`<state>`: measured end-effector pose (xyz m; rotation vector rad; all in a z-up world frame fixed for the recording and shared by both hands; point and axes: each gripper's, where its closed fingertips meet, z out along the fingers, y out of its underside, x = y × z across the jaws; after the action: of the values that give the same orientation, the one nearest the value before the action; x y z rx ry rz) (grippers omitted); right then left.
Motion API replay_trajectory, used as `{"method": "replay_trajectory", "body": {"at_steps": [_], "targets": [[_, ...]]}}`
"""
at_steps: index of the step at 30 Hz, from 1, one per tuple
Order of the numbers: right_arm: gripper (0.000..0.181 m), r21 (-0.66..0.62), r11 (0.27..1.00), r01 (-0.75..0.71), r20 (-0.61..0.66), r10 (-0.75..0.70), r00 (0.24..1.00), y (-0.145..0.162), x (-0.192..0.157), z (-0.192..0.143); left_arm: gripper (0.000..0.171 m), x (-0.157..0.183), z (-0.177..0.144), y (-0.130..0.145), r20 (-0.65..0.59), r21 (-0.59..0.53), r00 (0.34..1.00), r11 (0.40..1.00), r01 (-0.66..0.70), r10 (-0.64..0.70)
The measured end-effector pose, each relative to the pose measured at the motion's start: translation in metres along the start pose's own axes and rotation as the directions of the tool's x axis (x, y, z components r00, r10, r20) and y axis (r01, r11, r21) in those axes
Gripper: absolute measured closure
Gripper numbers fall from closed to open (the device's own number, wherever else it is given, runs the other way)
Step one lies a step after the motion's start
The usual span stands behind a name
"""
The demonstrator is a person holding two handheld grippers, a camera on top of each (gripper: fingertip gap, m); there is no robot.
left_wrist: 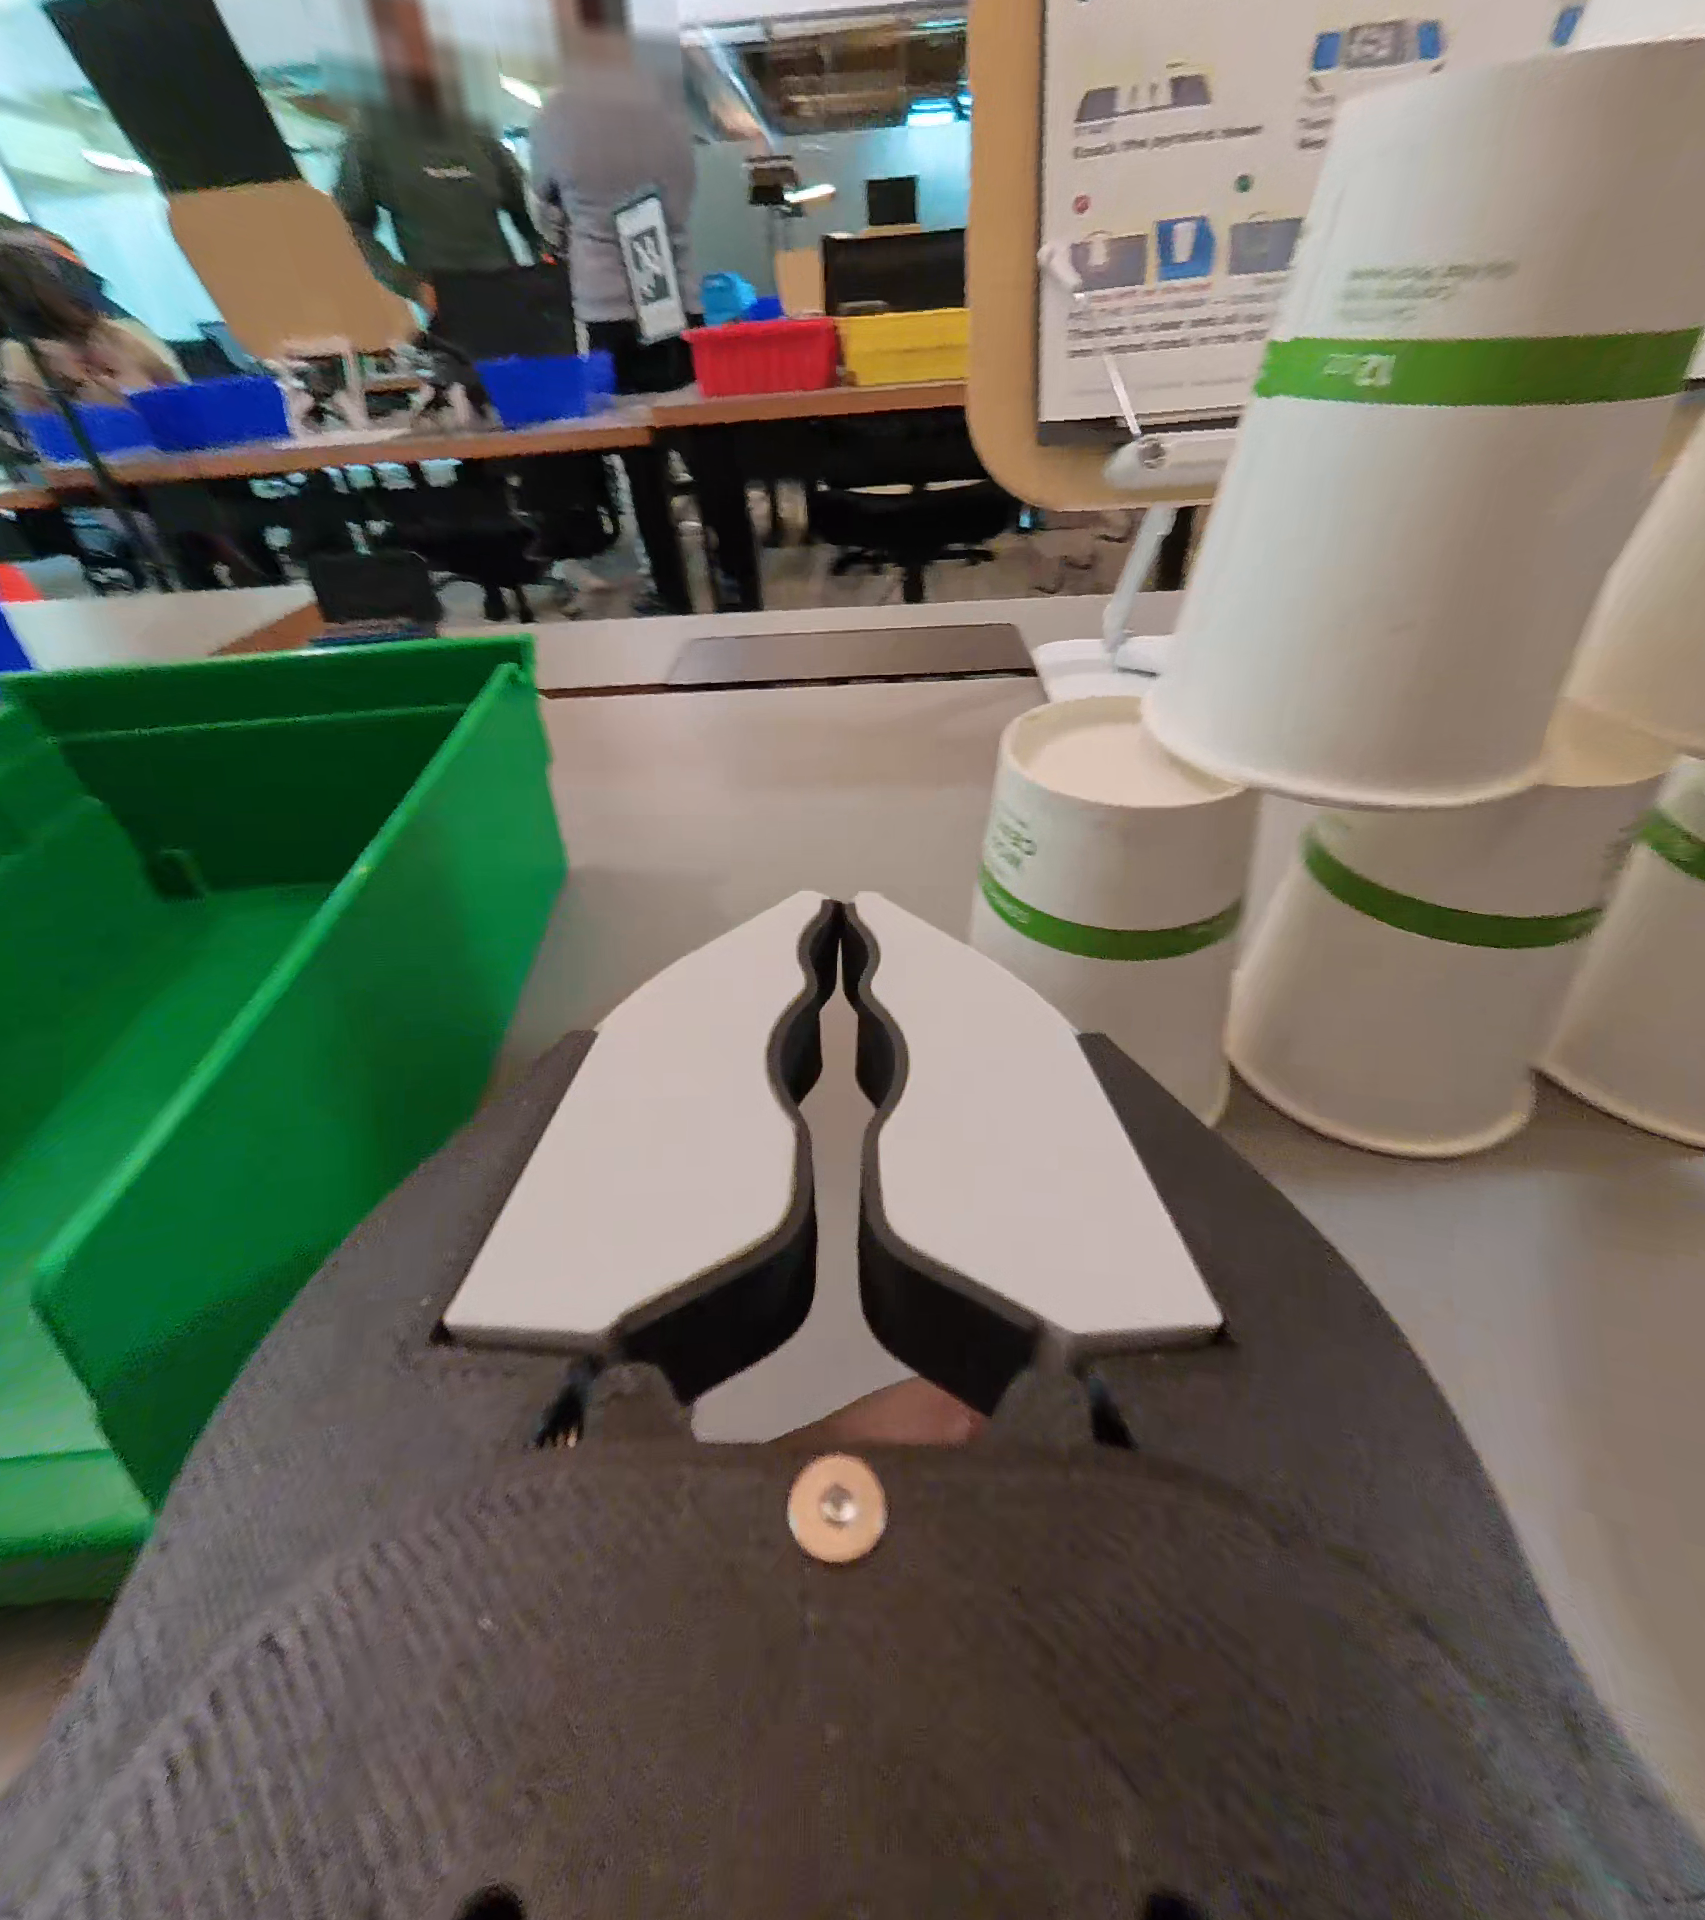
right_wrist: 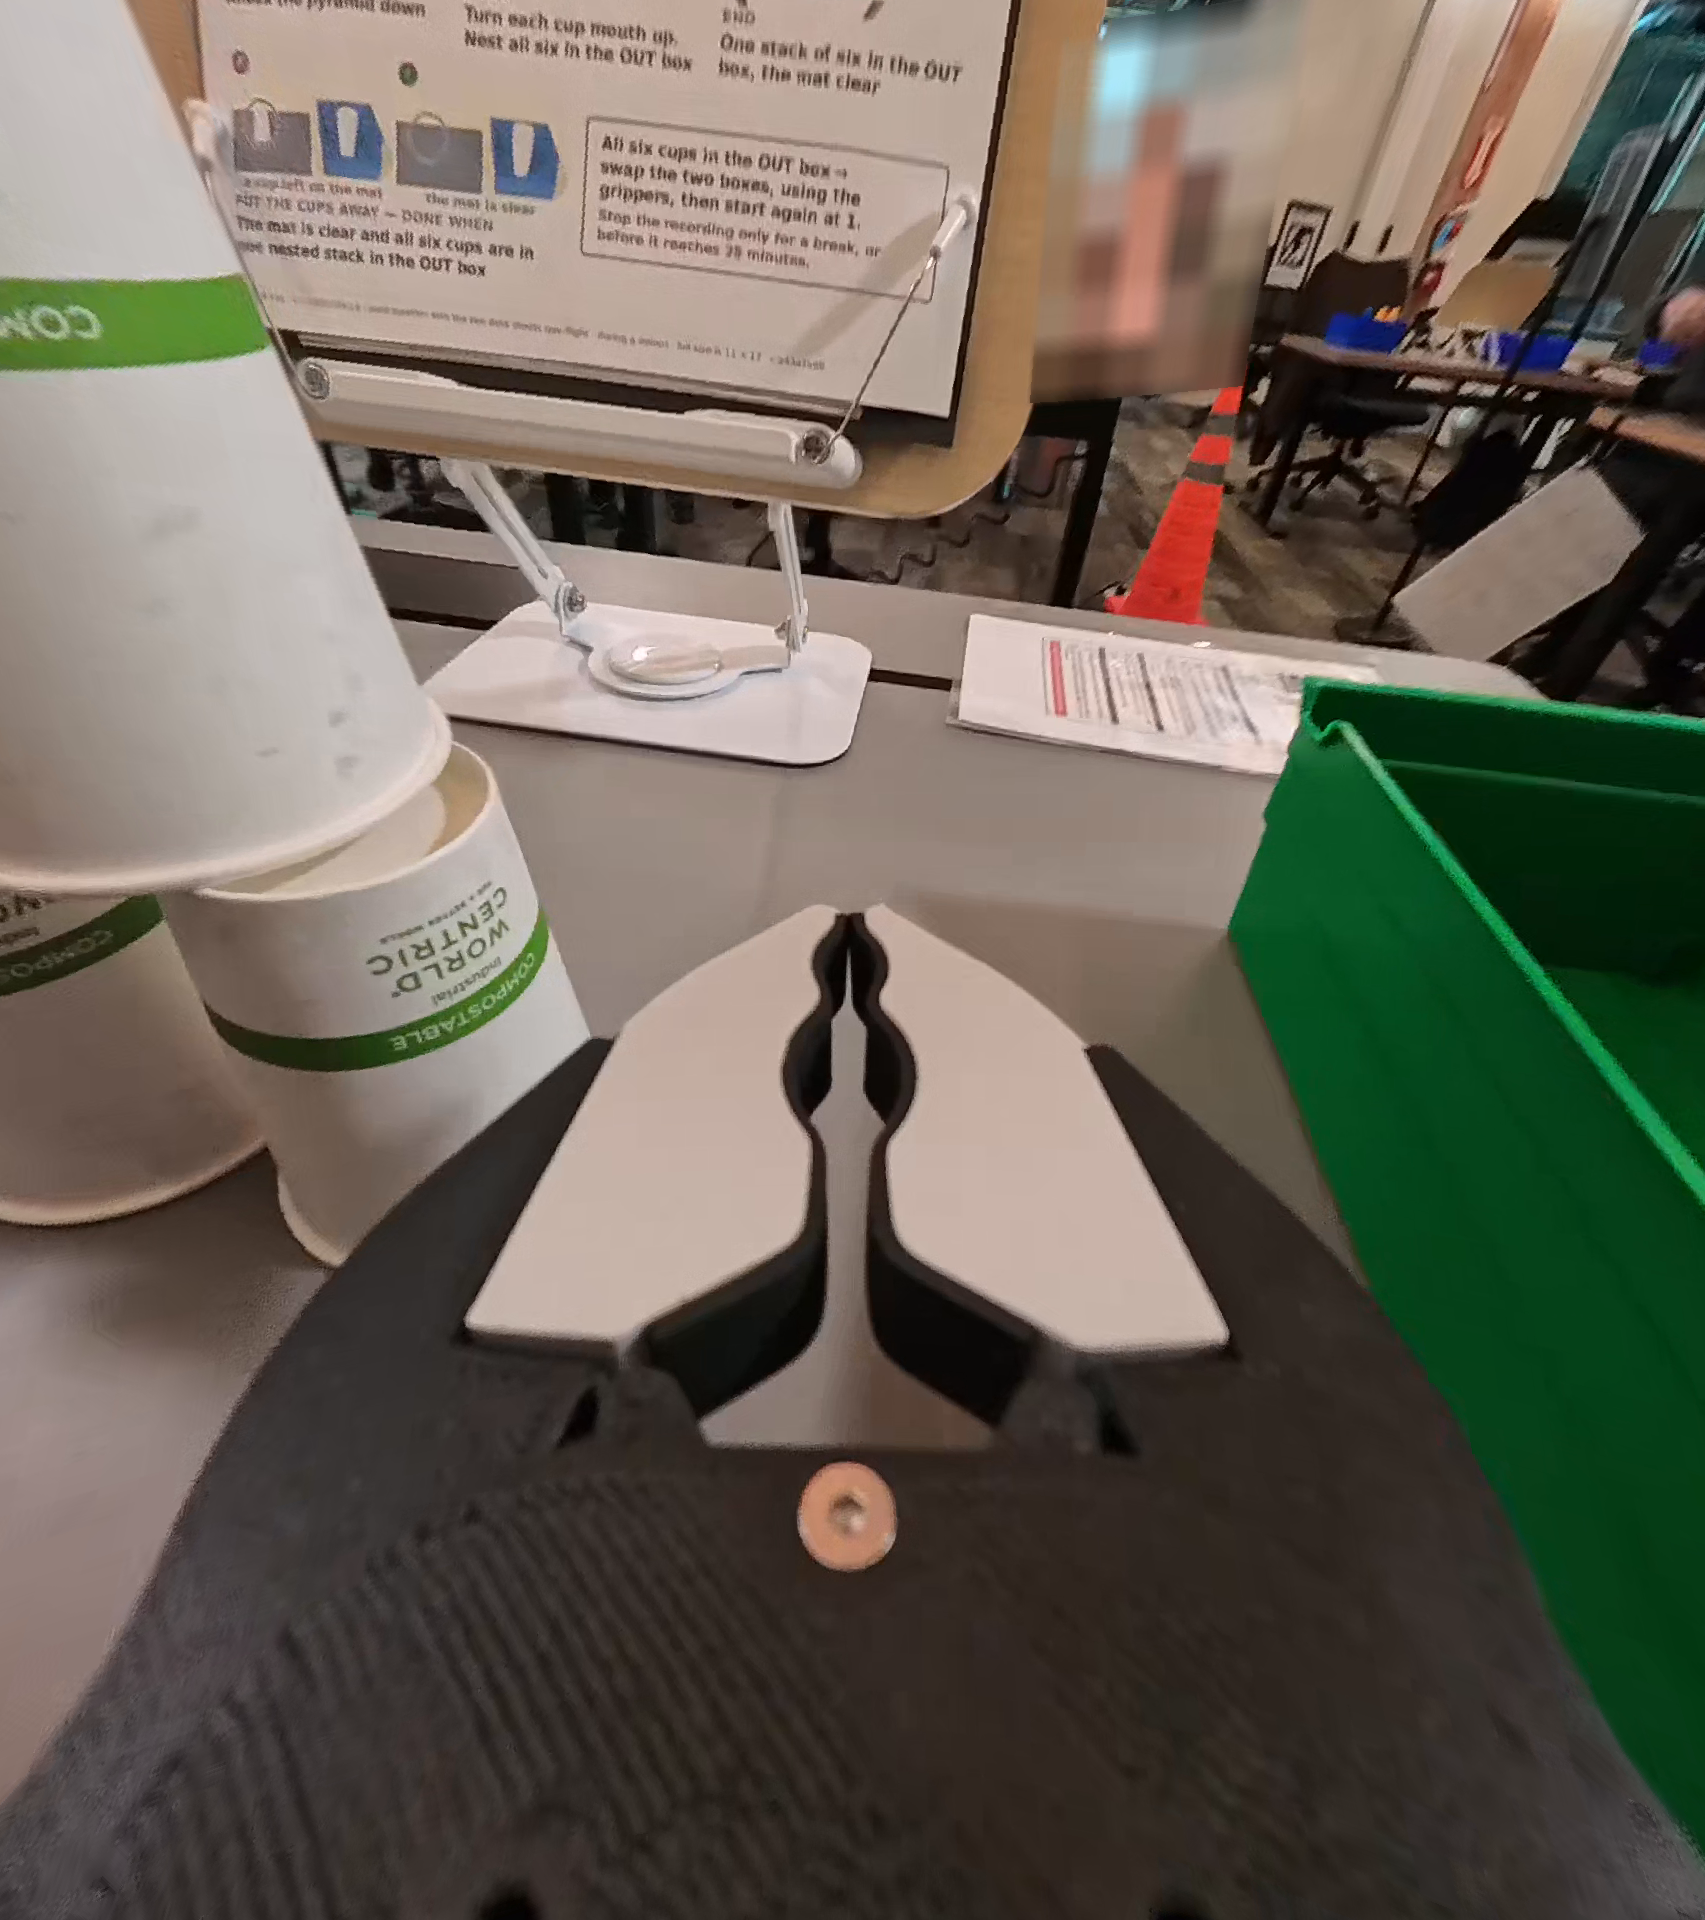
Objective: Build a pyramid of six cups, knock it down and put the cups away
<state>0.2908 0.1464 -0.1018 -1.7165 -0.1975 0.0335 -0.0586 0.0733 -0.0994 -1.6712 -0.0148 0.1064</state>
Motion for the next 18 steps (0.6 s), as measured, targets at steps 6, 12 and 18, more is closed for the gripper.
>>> {"method": "replay_trajectory", "body": {"at_steps": [6,12,18], "targets": [[0.181,-0.004,1.0,-0.005,0.037,0.005,0.999,0.001,0.012,0.01,0.171,-0.02,0.007,-0.001,-0.005,0.005,0.999,0.999,0.045,-0.045],[0.181,0.069,0.994,0.084,-0.013,-0.083,0.996,-0.006,0.026,0.008,0.171,-0.023,0.011,-0.011,-0.097,0.033,0.993,0.997,0.074,-0.07],[0.181,0.061,0.998,0.019,0.05,-0.022,0.999,-0.003,0.022,0.007,0.171,-0.022,0.013,-0.001,-0.144,-0.02,0.987,0.997,0.072,-0.075]]}}
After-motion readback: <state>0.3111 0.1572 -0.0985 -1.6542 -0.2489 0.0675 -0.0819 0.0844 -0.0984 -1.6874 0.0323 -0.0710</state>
